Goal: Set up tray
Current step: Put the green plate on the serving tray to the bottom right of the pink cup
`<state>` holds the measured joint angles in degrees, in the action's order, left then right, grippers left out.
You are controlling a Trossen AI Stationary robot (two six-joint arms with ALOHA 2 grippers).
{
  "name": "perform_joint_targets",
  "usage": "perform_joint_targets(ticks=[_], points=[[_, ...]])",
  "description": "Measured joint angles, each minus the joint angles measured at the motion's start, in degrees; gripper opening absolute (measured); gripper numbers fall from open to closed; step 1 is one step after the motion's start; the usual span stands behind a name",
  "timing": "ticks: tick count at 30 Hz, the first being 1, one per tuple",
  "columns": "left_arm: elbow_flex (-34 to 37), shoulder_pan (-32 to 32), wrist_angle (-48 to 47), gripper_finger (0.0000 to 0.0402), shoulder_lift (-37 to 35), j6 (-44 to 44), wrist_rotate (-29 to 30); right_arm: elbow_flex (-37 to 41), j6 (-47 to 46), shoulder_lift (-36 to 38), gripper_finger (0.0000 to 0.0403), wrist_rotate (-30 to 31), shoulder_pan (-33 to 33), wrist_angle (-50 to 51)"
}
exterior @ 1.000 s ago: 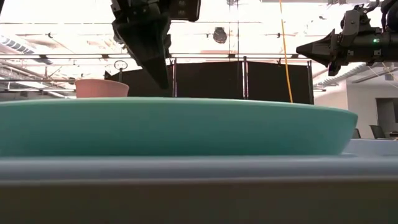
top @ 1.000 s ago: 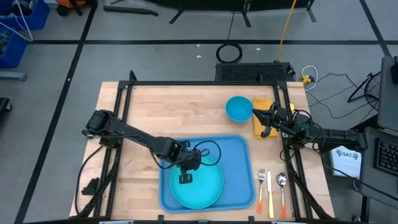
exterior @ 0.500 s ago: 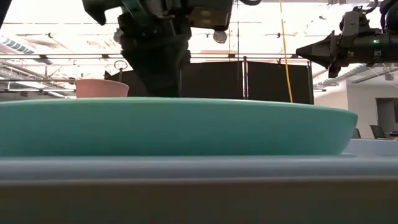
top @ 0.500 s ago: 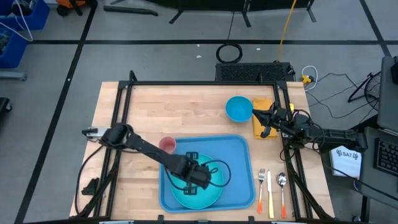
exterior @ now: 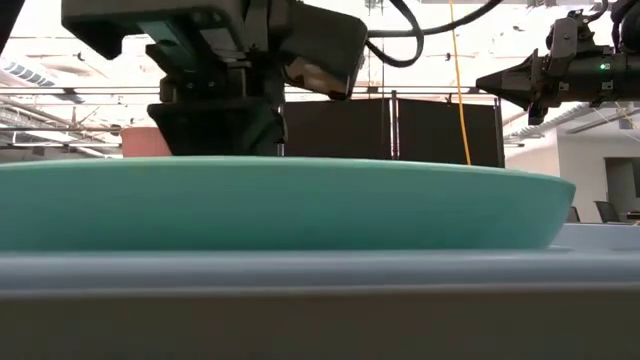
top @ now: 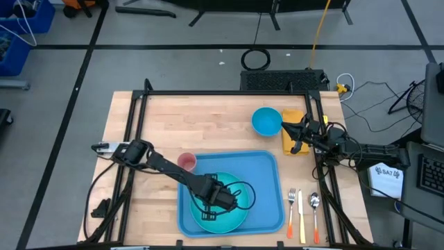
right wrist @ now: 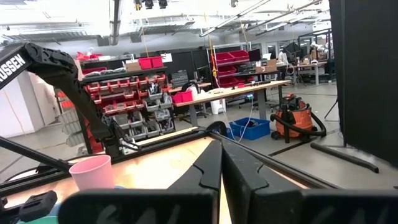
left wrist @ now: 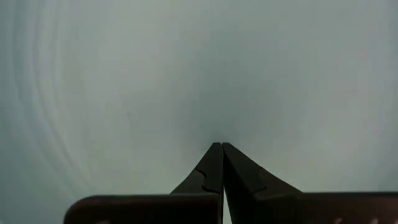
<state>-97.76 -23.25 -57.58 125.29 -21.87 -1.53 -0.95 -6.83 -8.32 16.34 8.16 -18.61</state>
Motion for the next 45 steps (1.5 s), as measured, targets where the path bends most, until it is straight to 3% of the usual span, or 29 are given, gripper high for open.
perform_joint_targets(ticks=[37,45], points=[[4.2,-1.3,-6.2,0.0,-0.2,-8.4,-5.8,0.0,0.0,0.0,0.0002,-0.1,0.0,0.0],[3.8,-1.5,-5.5,0.0018,-1.2,-6.8,-2.6,0.0,0.0,0.0,0.0002,-0.1,0.0,0.0]])
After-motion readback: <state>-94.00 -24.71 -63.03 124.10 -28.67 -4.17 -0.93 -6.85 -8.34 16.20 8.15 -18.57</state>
